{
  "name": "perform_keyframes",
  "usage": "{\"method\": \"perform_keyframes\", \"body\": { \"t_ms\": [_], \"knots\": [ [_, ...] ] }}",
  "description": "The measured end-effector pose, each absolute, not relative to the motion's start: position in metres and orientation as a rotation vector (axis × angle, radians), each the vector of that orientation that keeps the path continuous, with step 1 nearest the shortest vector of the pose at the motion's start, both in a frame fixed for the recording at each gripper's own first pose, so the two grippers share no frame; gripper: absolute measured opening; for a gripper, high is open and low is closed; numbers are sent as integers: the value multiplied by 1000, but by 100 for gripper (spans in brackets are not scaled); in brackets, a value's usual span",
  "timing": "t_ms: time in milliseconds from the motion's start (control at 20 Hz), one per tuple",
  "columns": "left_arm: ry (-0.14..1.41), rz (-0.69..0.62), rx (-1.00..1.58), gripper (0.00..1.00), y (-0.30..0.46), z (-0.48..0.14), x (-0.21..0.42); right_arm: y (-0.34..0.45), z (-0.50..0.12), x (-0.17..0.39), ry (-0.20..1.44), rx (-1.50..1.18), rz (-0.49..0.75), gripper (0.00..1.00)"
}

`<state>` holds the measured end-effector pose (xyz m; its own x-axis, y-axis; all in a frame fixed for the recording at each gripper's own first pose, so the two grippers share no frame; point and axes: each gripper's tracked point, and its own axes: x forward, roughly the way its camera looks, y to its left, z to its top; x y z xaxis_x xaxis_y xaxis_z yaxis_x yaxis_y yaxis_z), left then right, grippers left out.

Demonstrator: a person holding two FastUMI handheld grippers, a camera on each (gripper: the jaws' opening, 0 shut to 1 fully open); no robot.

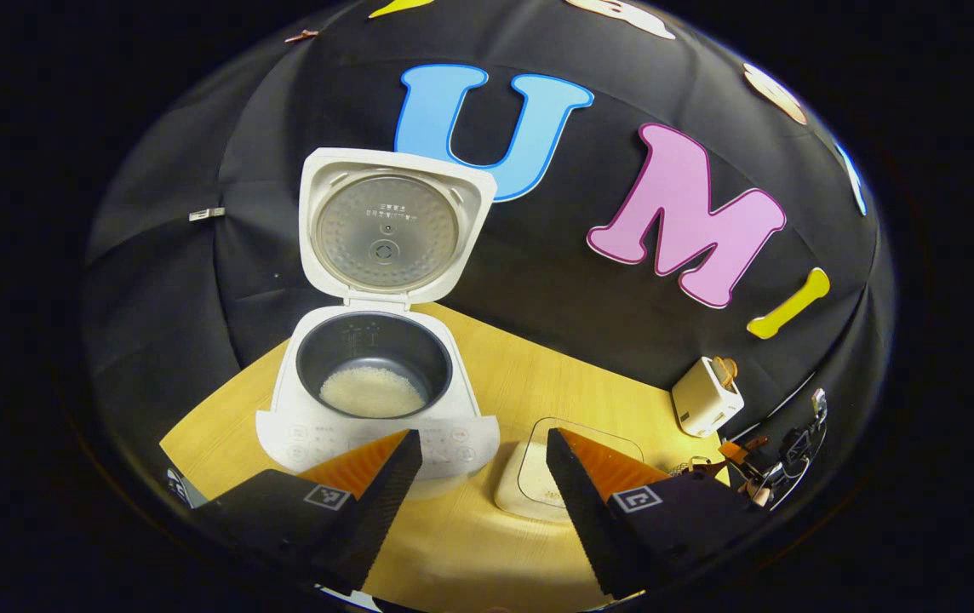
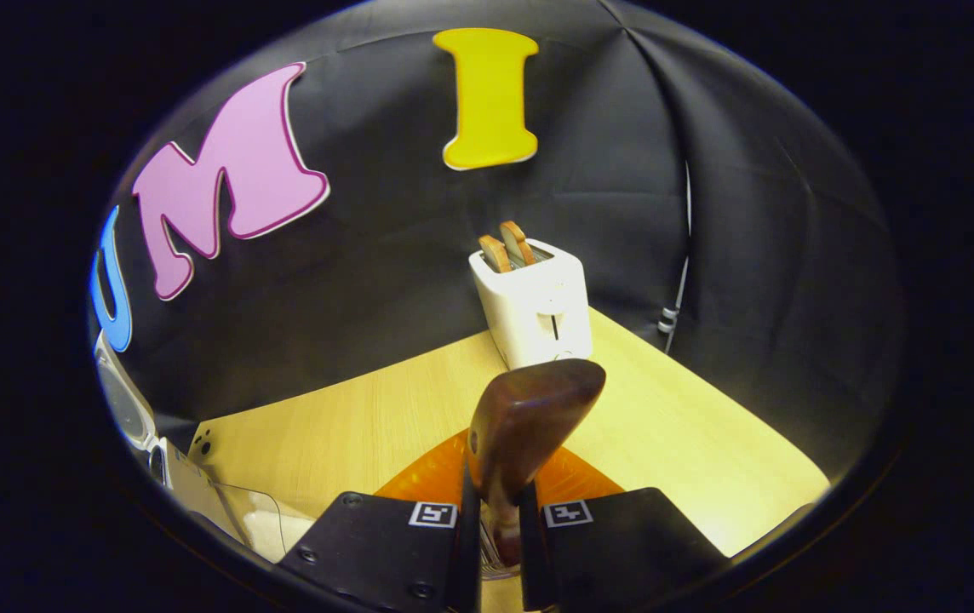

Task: Close the left gripper, press the button to open the rice cooker; take a wooden spoon from the chopstick holder with the right hand, scoop a spoonful of rice and pour it into the rice cooker, then put the wooden spoon back into the chopstick holder.

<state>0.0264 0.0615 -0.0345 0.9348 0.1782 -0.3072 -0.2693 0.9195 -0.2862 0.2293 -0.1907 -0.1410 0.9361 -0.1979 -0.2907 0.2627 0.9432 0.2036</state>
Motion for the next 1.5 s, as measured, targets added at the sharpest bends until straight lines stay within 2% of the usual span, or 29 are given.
{"method": "perform_keyframes", "body": {
  "t_ms": [200,250,400,450,750,1050,1300,1500],
  "knots": [
    [258,247,-330,95,77,-25,19,-187,-157,225,323,314,-254,24],
    [250,251,-326,95,82,-22,18,-186,-155,225,329,323,-252,14],
    [217,255,-328,95,96,-9,17,-189,-148,210,336,335,-268,94],
    [204,255,-332,95,102,-4,17,-190,-145,205,336,339,-276,97],
    [105,280,-289,95,152,45,24,-184,-123,166,333,337,-302,98],
    [-31,329,-206,95,223,129,43,-172,-106,114,298,342,-343,98],
    [-50,385,-137,95,290,185,89,-156,-106,63,299,363,-397,98],
    [-50,338,-114,94,318,206,143,-133,-108,25,311,329,-422,98]
  ]
}}
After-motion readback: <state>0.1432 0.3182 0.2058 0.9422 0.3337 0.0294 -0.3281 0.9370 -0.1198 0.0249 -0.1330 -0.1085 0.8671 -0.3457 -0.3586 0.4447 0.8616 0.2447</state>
